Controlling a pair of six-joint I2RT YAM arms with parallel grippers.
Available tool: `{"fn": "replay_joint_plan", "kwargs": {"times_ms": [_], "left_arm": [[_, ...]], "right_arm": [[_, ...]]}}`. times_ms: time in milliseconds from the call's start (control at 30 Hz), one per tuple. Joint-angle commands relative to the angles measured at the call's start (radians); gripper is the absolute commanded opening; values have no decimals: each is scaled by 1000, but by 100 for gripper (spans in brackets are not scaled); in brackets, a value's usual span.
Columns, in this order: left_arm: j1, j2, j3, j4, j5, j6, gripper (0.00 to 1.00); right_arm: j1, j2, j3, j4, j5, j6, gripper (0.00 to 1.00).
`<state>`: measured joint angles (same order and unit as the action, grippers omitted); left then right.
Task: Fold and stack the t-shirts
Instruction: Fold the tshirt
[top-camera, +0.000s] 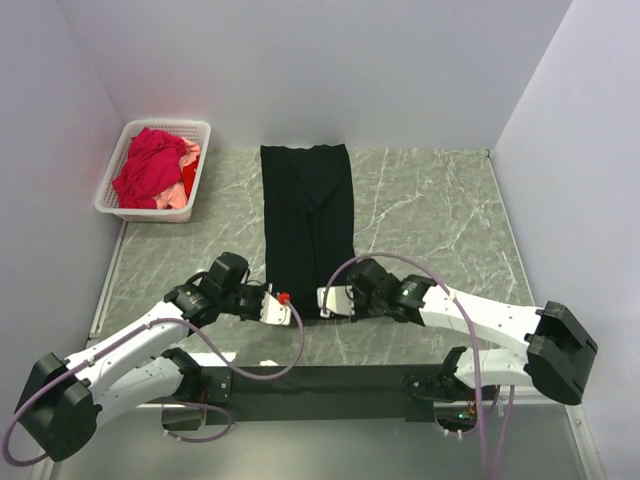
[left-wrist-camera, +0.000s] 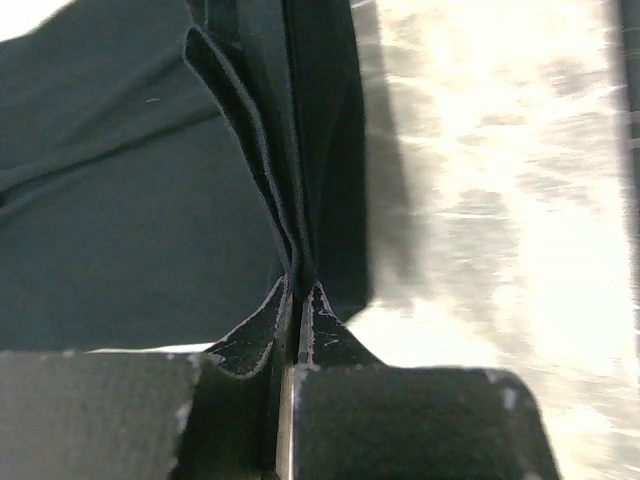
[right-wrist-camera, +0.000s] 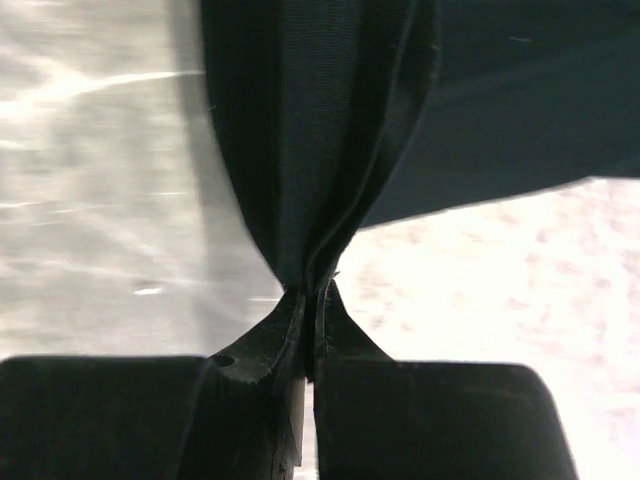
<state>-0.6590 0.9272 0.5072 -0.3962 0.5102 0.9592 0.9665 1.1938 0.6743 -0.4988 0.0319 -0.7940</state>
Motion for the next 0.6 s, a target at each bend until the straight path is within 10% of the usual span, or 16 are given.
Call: {"fn": "replay_joint_plan", "kwargs": {"times_ms": [0, 567], "left_arm": [[44, 24, 25, 117, -4, 68, 1], [372, 504, 313, 388, 159, 204, 1]], "right_arm": [[-78, 39, 67, 63, 26, -145, 0], [-370, 490, 513, 114, -86, -390, 0]]}}
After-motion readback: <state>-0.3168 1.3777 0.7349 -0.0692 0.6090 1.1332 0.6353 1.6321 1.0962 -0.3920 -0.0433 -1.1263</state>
